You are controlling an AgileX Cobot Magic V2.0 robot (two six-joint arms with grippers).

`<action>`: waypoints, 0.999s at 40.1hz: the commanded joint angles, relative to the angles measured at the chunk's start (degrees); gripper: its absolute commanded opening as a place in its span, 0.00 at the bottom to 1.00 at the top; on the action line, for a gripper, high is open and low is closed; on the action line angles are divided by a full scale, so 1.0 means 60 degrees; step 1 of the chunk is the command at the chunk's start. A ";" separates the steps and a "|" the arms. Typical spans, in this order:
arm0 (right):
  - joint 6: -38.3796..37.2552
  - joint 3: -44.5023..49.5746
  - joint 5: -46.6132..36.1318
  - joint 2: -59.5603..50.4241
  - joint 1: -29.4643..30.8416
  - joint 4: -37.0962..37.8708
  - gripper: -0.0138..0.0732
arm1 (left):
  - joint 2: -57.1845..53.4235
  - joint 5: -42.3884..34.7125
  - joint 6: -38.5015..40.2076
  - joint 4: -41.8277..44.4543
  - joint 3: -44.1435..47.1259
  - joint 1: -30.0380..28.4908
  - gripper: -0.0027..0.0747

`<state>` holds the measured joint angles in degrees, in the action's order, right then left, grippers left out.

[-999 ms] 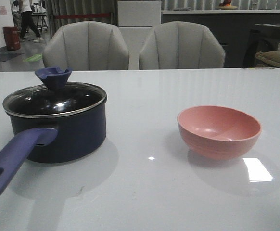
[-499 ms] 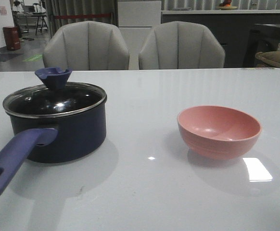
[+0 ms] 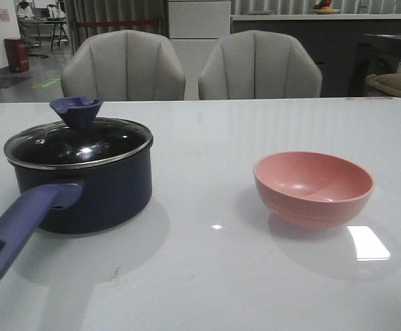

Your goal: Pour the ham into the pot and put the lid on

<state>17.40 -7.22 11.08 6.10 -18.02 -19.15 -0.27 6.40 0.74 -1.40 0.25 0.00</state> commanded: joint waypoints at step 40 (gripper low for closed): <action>-0.3141 0.1413 -0.2177 -0.1306 0.1956 0.3191 0.32 | -0.0179 -0.0797 0.0029 -0.0071 0.0195 -0.0010 0.18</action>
<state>0.00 1.55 3.15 -0.60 -6.24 -0.90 -0.27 6.36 0.74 -1.40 0.25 0.00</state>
